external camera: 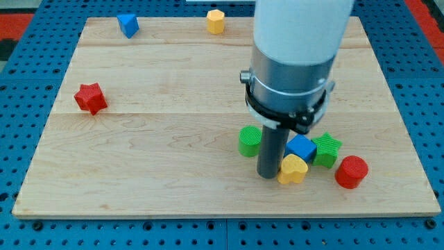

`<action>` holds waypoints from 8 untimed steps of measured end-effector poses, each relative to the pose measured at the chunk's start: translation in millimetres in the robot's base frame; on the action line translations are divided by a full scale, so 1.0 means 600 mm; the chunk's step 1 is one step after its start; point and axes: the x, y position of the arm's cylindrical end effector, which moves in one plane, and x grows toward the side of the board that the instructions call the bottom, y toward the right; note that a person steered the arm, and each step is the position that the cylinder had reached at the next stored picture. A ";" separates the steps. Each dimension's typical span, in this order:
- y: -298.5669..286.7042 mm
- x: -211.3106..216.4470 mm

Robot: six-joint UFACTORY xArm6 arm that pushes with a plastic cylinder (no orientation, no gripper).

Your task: Place red star on top of blue cube

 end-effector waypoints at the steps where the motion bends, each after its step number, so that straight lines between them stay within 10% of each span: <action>1: -0.094 0.010; 4: -0.547 -0.155; 5: -0.545 -0.248; 8: -0.259 -0.212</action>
